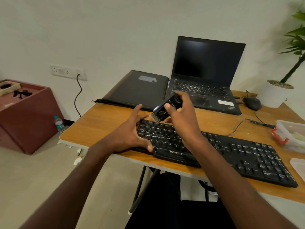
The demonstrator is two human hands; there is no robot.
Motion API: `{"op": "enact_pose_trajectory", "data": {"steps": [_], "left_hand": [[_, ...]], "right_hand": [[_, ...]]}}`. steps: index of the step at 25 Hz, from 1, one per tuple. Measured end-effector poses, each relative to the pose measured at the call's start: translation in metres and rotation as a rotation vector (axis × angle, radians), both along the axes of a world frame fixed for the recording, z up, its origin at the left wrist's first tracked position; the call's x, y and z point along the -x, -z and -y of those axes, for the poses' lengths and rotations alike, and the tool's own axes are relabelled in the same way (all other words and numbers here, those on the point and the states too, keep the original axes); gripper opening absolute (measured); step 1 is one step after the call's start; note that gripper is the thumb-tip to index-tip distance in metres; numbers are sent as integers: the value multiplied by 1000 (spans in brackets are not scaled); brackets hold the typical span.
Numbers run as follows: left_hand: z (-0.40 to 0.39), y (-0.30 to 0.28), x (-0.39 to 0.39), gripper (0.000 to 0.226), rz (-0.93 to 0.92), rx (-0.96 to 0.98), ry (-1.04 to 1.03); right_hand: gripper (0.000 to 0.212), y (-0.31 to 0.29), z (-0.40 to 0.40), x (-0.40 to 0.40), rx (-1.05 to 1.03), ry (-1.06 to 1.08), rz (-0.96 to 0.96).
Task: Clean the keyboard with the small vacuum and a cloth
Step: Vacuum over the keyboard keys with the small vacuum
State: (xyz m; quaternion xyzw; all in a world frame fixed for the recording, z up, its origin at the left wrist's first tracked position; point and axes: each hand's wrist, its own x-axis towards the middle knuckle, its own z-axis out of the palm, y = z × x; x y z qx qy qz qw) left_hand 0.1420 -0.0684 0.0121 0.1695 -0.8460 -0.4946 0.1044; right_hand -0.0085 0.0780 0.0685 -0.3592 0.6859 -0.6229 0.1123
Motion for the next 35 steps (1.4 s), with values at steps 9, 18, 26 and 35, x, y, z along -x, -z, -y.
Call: {"op": "enact_pose_trajectory", "data": {"steps": [9, 18, 26, 35], "left_hand": [[1, 7, 1, 164, -37, 97, 33], [2, 5, 1, 165, 25, 137, 94], [1, 4, 1, 165, 21, 129, 72], [2, 6, 2, 165, 28, 177, 6]], "right_hand": [[67, 8, 31, -1, -234, -199, -454], [64, -1, 29, 2, -314, -129, -523], [64, 3, 40, 10, -340, -58, -605], [63, 11, 46, 8, -250, -113, -587]]}}
